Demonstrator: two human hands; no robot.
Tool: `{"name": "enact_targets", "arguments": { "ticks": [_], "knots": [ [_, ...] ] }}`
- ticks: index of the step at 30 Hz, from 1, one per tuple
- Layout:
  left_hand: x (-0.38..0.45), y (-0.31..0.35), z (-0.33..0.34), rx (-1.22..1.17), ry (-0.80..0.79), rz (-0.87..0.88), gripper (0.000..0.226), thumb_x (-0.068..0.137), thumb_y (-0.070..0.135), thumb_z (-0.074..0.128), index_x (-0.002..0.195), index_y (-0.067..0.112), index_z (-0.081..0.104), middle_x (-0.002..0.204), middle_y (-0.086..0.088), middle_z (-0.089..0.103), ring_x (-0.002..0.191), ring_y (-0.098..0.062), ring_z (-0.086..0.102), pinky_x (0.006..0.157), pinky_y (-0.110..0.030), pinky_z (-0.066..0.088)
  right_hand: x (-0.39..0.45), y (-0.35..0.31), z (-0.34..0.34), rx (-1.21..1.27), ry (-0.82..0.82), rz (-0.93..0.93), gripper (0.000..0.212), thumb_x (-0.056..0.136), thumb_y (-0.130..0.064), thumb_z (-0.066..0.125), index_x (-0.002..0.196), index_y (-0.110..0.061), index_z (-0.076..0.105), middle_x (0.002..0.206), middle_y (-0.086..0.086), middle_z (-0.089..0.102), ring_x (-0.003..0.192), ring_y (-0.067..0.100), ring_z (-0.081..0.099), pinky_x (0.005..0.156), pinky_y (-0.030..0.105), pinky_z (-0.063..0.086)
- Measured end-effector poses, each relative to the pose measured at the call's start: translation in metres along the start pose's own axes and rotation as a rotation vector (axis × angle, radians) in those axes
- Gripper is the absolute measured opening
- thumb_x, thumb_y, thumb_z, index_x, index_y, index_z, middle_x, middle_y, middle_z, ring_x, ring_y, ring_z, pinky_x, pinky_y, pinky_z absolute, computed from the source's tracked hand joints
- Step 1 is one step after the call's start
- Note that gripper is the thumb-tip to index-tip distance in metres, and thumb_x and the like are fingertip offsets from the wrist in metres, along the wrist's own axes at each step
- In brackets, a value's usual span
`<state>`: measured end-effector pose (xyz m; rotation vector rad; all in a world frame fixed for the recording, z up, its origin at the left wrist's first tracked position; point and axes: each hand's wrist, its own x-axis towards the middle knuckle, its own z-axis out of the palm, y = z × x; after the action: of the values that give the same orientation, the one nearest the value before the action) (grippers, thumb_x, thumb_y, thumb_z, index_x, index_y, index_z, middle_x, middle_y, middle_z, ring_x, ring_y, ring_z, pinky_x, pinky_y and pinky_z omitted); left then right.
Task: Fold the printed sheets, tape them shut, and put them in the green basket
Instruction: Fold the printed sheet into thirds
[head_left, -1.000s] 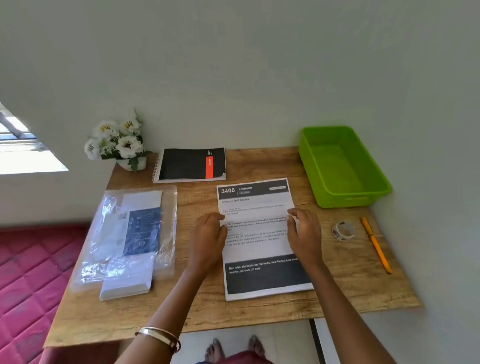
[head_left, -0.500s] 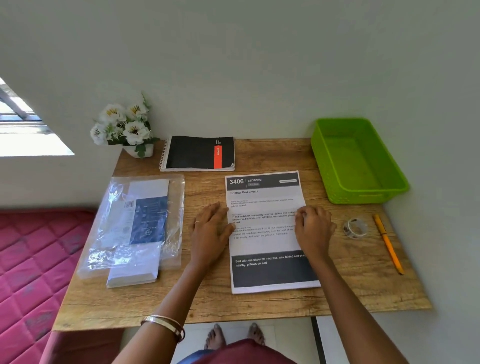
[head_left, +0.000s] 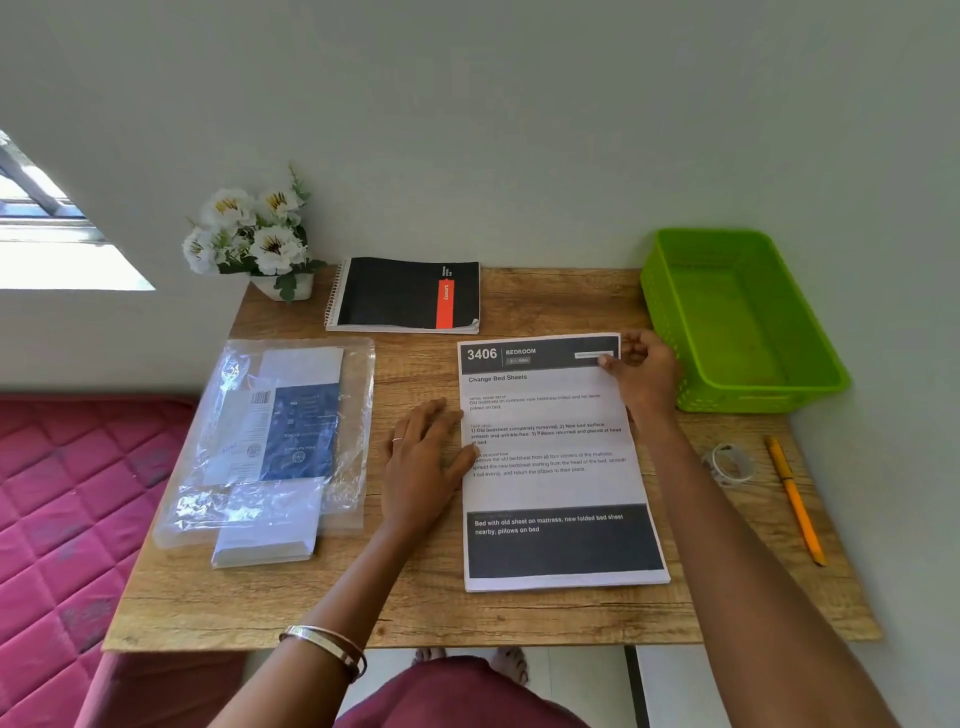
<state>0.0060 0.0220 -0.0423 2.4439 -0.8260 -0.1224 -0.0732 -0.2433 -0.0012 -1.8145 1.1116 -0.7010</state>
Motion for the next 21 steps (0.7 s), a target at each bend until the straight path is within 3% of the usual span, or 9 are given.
{"name": "enact_targets", "arguments": {
  "ticks": [4,8,12,15,19,21],
  "knots": [
    [0.000,0.001,0.001,0.004,0.017,-0.002,0.050,0.084,0.048,0.058,0.130,0.030,0.049,0.142,0.012,0.037,0.133,-0.013,0.029,0.109,-0.041,0.015,-0.007,0.005,-0.006,-0.077,0.095,-0.188,0.022,0.073,-0.002,0.077,0.093,0.000,0.071,0.089,0.013,0.071,0.077,0.017,0.061,0.076,0.038,0.055],
    [0.000,0.002,0.002,0.012,0.020,-0.036,0.062,0.084,0.049,0.057,0.138,0.024,0.038,0.144,0.007,0.038,0.135,-0.016,0.030,0.110,-0.041,0.017,-0.026,0.013,-0.011,-0.084,0.159,-0.293,0.020,0.080,-0.005,0.071,0.099,-0.002,0.071,0.092,0.012,0.072,0.080,0.018,0.065,0.076,0.033,0.055],
    [-0.001,0.002,0.003,0.003,0.012,-0.056,0.069,0.085,0.051,0.055,0.143,0.023,0.031,0.147,0.003,0.036,0.138,-0.016,0.026,0.112,-0.038,0.014,-0.041,0.020,-0.015,-0.118,0.187,-0.413,0.023,0.084,-0.005,0.068,0.108,-0.003,0.069,0.091,0.012,0.073,0.080,0.012,0.064,0.074,0.016,0.046],
    [-0.001,0.002,0.003,-0.002,0.011,-0.056,0.070,0.085,0.052,0.054,0.143,0.023,0.029,0.147,0.003,0.036,0.138,-0.016,0.026,0.112,-0.038,0.014,-0.043,0.022,-0.019,-0.116,0.149,-0.437,0.026,0.088,-0.007,0.065,0.114,-0.005,0.064,0.092,0.011,0.074,0.080,0.013,0.066,0.072,0.021,0.048],
    [-0.001,0.003,0.003,0.006,0.009,-0.057,0.071,0.085,0.052,0.053,0.144,0.023,0.026,0.148,0.002,0.035,0.139,-0.016,0.025,0.112,-0.037,0.012,-0.044,0.022,-0.023,-0.168,0.160,-0.496,0.021,0.090,-0.011,0.060,0.109,-0.008,0.068,0.077,0.009,0.073,0.059,0.014,0.061,0.056,0.018,0.042],
    [-0.001,0.003,0.003,0.014,0.007,-0.053,0.072,0.085,0.052,0.053,0.145,0.023,0.025,0.147,0.002,0.036,0.138,-0.017,0.026,0.112,-0.038,0.013,-0.045,0.020,-0.024,-0.135,0.161,-0.531,0.019,0.090,-0.009,0.062,0.107,-0.008,0.071,0.084,0.010,0.074,0.065,0.015,0.066,0.059,0.020,0.048]
  ]
}}
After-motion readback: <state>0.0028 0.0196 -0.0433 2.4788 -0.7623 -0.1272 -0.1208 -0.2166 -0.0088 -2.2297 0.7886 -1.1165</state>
